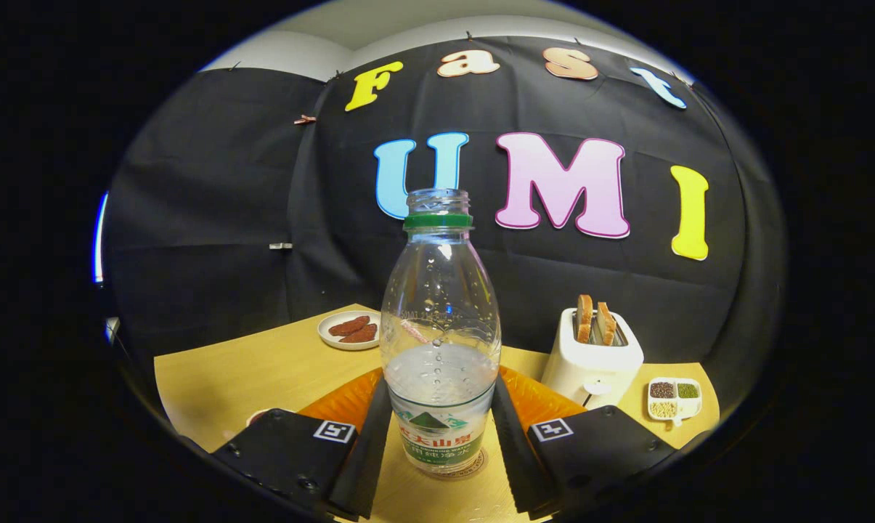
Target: Take the bottle from table, then pour the juice into the cup, finally place the bottle on the coaster
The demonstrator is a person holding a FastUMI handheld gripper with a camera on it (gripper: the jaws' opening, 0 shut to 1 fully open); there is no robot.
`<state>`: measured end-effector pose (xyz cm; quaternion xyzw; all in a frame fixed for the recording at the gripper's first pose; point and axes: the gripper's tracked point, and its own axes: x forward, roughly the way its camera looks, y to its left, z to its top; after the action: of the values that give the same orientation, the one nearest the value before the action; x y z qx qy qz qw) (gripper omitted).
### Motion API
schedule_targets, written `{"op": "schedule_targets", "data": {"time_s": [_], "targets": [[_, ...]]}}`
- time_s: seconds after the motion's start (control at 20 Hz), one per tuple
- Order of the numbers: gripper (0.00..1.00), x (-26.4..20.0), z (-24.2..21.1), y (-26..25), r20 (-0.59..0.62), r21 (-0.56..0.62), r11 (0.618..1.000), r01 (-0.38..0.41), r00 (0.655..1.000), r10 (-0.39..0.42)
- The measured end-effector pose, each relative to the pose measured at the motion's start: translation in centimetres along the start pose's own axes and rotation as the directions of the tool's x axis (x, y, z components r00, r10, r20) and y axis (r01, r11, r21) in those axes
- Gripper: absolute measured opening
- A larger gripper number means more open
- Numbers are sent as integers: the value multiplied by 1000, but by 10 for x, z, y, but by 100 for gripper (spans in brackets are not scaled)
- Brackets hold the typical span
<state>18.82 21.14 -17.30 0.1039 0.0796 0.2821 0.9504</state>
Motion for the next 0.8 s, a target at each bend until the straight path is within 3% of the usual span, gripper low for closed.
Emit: {"op": "schedule_targets", "data": {"time_s": [0.3, 0.8], "targets": [[73, 21, -31, -8, -18, 80, 996, -29, 999, 30], [75, 46, -76, -25, -51, 126, 992, 6, 999, 0]]}}
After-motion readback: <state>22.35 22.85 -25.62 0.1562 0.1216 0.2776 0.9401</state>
